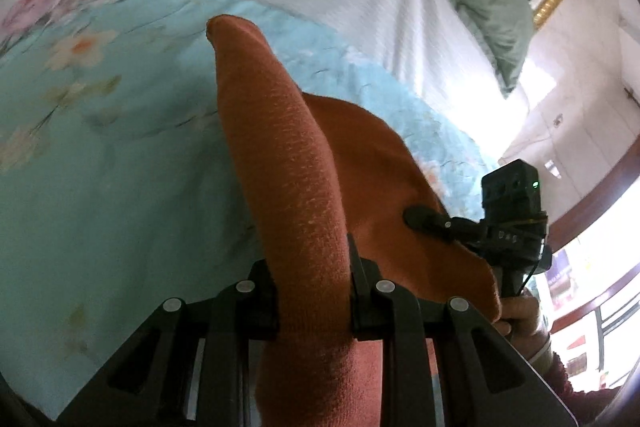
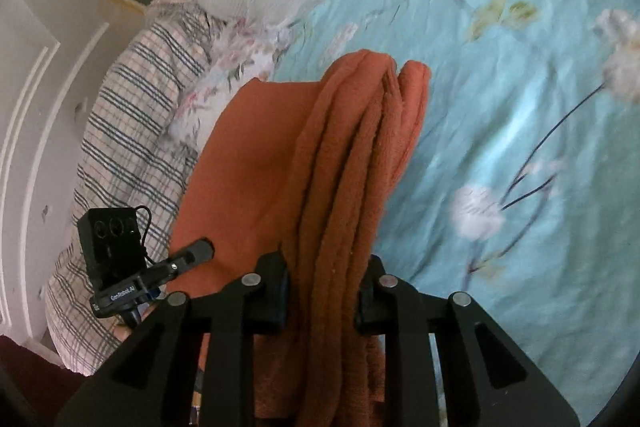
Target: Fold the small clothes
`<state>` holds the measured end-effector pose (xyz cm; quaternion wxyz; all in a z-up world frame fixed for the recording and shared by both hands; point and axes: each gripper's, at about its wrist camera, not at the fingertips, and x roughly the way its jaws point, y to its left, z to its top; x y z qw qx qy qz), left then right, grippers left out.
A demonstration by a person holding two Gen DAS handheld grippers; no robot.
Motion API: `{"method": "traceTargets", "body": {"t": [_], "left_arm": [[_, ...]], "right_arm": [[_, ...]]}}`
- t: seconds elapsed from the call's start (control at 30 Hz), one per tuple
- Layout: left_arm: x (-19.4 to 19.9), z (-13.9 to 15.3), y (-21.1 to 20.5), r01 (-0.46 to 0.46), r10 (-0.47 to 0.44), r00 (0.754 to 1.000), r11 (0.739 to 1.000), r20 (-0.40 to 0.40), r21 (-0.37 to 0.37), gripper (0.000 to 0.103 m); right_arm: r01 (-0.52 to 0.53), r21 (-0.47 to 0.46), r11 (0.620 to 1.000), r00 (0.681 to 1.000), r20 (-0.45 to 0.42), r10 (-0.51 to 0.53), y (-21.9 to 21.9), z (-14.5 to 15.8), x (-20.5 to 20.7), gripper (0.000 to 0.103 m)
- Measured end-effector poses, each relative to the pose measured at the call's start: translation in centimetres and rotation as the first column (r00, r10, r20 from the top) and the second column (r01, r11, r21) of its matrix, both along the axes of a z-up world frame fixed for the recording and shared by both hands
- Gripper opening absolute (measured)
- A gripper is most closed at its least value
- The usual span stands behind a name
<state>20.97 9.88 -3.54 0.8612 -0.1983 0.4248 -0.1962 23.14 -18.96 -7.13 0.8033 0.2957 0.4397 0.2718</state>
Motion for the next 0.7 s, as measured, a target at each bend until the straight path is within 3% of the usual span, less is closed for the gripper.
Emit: {"method": "traceTargets", "body": {"t": [0.13,0.23,0.37,0.43,0.5,0.6,0.63,0.7], "left_arm": [[0.1,-3.0,1.1,-0.037,0.037,0.998,0.999,-0.059,-0.001,0.027],[0.4,-3.6,0.7,-0.050,0.053,0.997,0.998,-0.060,0.042,0.043],[0.4,-3.6,0.5,-0.082,0.088,0.993,0.994,-0.082,0.074,0.056],[-0.3,-3.1,1.5,-0.120,0.125,0.989,0.991,-0.080,0.065,0.057],[-1.7,-2.0,2.7,-0.157,0.159,0.987,0.986,-0.036,0.064,0.057],[-3.1,-0.2,3.2,-0.166,0.165,0.986,0.985,0.039,0.036,0.054],[-3.5,0.3,3.2,-0.153,0.152,0.987,0.988,0.058,0.020,0.054],[-3.7,1.1,2.7,-0.103,0.104,0.991,0.995,0.089,-0.010,0.052]], "right_arm": [[0.018,-0.064,0.998,0.999,-0.030,-0.020,0.6,-1.2,0.3,0.024],[0.034,-0.123,0.992,0.999,-0.035,-0.038,0.8,-1.7,0.1,0.028],[0.072,-0.169,0.983,0.996,-0.042,-0.080,0.7,-1.2,-0.2,0.049],[0.120,-0.242,0.963,0.992,-0.008,-0.125,0.2,0.2,-0.7,0.059],[0.175,-0.289,0.941,0.985,0.064,-0.163,-0.3,2.5,-1.1,0.059],[0.169,-0.302,0.938,0.982,0.131,-0.134,0.0,4.7,-0.9,0.057],[0.143,-0.296,0.944,0.986,0.130,-0.108,0.5,5.1,-0.4,0.045],[0.092,-0.291,0.952,0.994,0.091,-0.068,1.4,4.7,1.1,0.037]]}}
